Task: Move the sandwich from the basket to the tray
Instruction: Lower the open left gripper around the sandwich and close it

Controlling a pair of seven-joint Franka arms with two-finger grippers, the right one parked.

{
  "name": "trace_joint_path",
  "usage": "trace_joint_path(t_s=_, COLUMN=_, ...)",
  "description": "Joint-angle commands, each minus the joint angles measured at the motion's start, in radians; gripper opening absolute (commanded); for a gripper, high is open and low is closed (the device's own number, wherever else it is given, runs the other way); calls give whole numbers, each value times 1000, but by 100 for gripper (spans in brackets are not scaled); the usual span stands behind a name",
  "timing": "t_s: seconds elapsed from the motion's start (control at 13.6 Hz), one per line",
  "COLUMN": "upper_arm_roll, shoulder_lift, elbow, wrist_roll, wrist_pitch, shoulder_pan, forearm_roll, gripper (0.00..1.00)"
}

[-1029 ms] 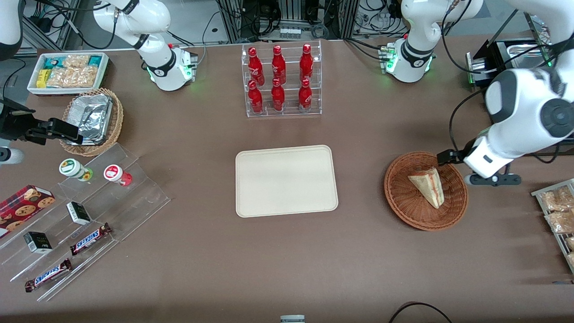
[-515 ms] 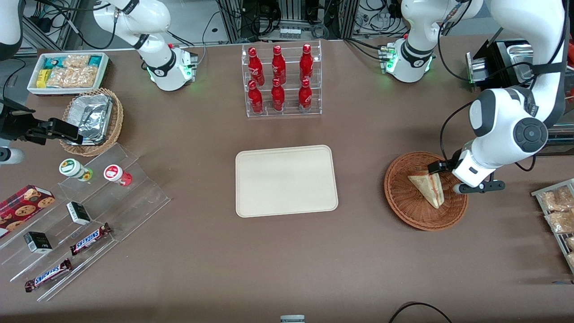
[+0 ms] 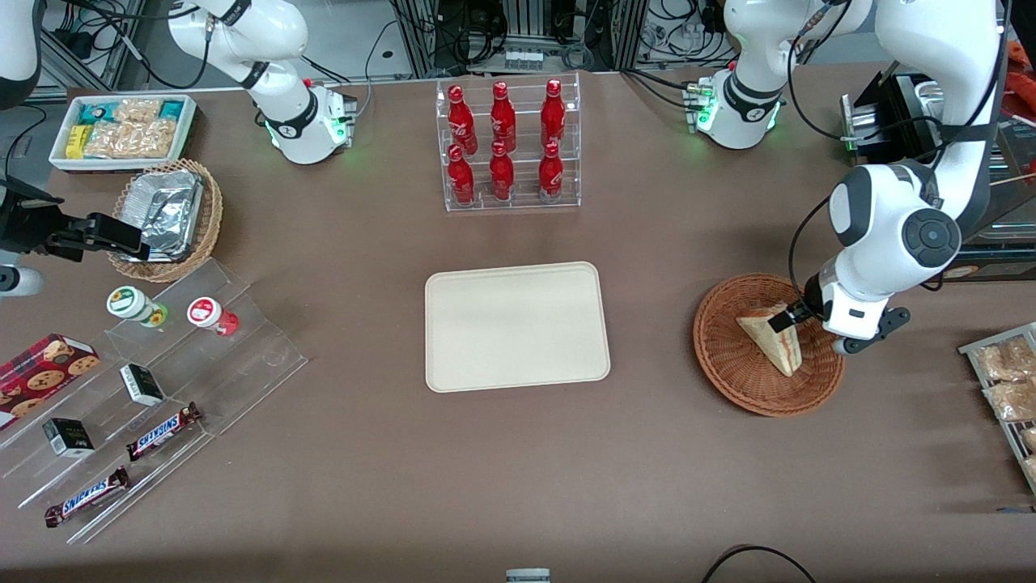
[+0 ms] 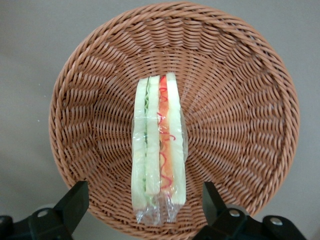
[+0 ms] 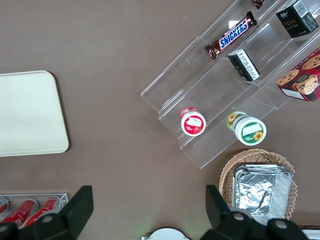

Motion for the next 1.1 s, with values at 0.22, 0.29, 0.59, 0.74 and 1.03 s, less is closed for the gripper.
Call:
trace_joint_path(t_s=0.22, upper_arm_roll=-1, shoulder_lift=58, elbow=-13, wrist_roll=-91, wrist_pitch=62, shoulder_pan=-21, forearm_roll=1, gripper=100)
trace_joint_path(t_s=0.29, upper_arm_roll=-1, shoulder_lift=66, elbow=-13, wrist_roll=-91, wrist_pitch=62, shoulder_pan=-21, forearm_roll=2, gripper=100)
trace_joint_path(t_s=0.59, upper_arm_roll=-1, shoulder_lift=84, elbow=-13, wrist_roll=-88, wrist_pitch=66, shoulder_pan=-21, forearm_roll=2, gripper=96)
trace_joint_path(t_s=0.74, upper_arm_roll=-1, shoulder_lift=83, elbow=-13, wrist_roll=-82, wrist_pitch=62, shoulder_pan=-21, forearm_roll=4, gripper=28)
trace_joint_path(t_s=1.03, upper_arm_roll=-1, shoulder_lift=57, elbow=9, wrist_roll=-74, wrist_pitch=10, shoulder_pan=-21, forearm_roll=4, gripper=0)
